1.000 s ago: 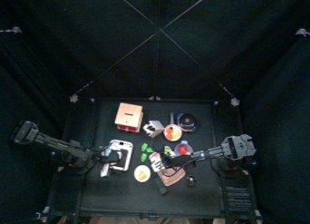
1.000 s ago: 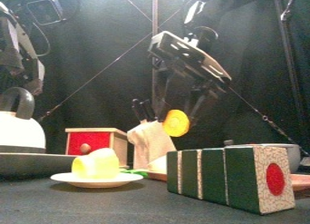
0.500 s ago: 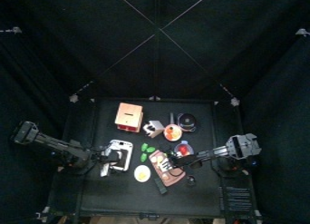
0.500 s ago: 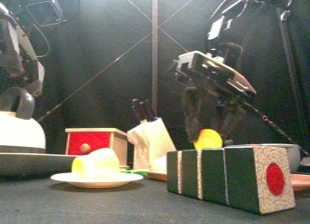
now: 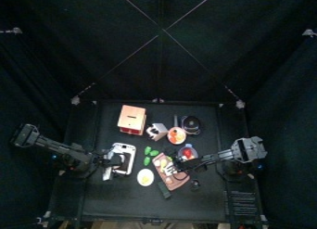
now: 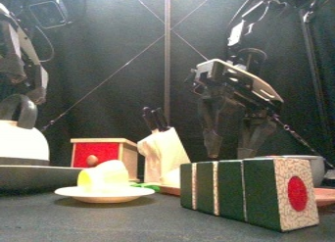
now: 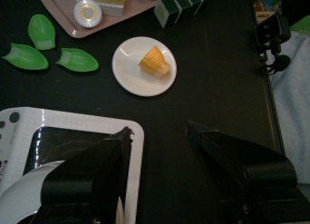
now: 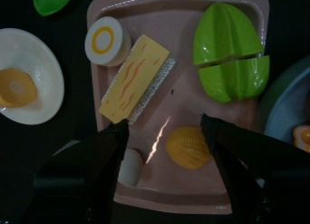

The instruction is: Place corn top on plate

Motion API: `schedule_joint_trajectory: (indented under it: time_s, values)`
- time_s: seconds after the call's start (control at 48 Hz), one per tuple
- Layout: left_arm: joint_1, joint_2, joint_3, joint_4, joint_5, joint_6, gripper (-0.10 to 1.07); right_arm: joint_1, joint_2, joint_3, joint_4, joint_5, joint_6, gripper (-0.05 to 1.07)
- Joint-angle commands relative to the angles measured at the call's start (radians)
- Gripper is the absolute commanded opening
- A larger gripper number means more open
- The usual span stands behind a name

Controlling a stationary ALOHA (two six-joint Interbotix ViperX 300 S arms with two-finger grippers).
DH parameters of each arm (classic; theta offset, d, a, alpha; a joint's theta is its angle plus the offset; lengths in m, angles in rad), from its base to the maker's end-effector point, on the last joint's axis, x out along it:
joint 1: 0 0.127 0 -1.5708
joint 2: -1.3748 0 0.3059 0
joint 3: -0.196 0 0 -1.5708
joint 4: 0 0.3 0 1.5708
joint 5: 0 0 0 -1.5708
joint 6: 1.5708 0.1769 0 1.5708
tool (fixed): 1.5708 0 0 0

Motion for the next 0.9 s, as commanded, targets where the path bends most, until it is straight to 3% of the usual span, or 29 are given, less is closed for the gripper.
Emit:
schedule_joint_trajectory:
  time_s: [0.0,0.875]
  values:
    - [0.002,-0.002,-0.012,0.002,-0.008,0.002,0.88,0.008,-0.029,-0.012,0.0,0.0,-0.002,0.95]
    - [0.002,-0.002,-0.011,0.002,-0.009,0.002,0.88,0.04,-0.009,-0.055,-0.008,0.0,-0.023,0.95]
